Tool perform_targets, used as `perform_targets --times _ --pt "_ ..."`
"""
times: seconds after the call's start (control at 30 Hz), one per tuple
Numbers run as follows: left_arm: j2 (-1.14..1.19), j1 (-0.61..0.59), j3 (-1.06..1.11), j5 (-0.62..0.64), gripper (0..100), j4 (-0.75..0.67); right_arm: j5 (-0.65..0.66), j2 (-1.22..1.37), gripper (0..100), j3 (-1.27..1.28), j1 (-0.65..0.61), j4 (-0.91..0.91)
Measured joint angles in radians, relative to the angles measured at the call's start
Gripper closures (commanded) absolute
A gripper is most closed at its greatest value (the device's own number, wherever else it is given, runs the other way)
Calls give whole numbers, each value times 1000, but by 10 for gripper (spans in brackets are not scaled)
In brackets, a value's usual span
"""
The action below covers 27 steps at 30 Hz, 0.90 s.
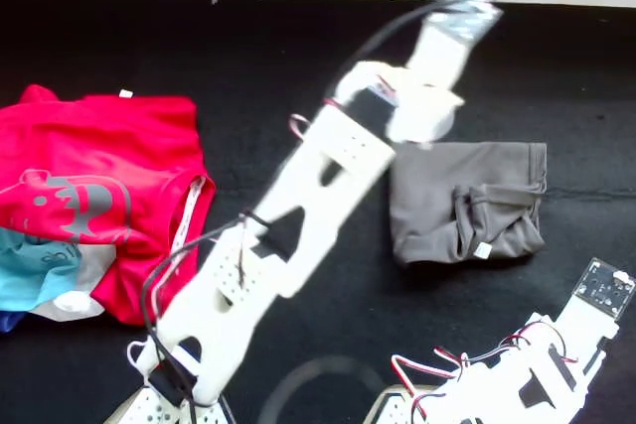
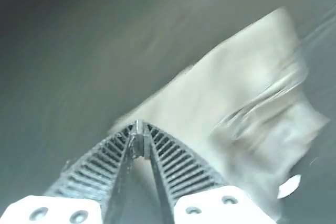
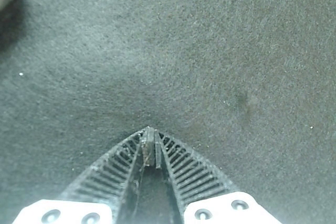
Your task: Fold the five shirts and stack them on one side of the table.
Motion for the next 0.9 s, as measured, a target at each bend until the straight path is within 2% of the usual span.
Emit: perform_targets --times 0.13,0.27,0.4,0.67,0.9 --pt "5 -132 0 0 991 219 0 0 991 0 0 0" --pt "54 -252 0 0 991 367 0 0 991 0 0 0" --pt "86 -419 57 -8 991 391 0 0 991 0 0 0" --pt "86 -700 321 -150 991 394 0 0 991 0 0 0" --pt "86 -1020 394 -347 991 391 0 0 991 0 0 0"
